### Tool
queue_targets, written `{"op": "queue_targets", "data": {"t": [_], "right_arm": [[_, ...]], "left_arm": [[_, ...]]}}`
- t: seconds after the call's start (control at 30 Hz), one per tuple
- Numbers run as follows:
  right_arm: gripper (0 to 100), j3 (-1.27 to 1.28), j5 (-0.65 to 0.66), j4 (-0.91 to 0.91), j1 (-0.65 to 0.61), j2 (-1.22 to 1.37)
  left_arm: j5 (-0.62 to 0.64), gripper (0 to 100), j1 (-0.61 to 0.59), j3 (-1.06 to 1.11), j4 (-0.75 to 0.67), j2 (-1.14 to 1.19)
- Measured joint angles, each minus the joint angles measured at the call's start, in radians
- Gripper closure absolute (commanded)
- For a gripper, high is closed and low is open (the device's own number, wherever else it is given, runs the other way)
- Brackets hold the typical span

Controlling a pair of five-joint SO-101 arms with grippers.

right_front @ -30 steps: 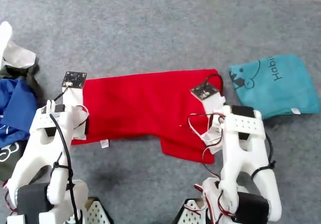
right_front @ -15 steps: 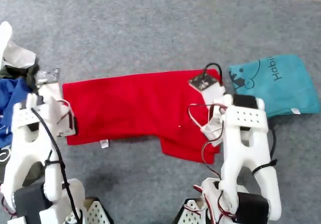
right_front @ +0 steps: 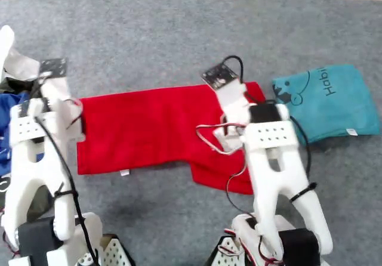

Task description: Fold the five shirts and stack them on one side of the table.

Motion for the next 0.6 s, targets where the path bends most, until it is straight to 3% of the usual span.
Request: {"op": "queue_targets", "data": {"t": [0.33,0.6], "right_arm": [[98.5,-0.002,-0.112,-0.21,-0.038,0.367],[98.5,-0.002,-0.115,-0.14,-0.037,0.382]], "left_arm": [[0.158,94,0.041,0.206,-0.701,0.227],[0.173,94,0.041,0.215,-0.804,0.287]]}}
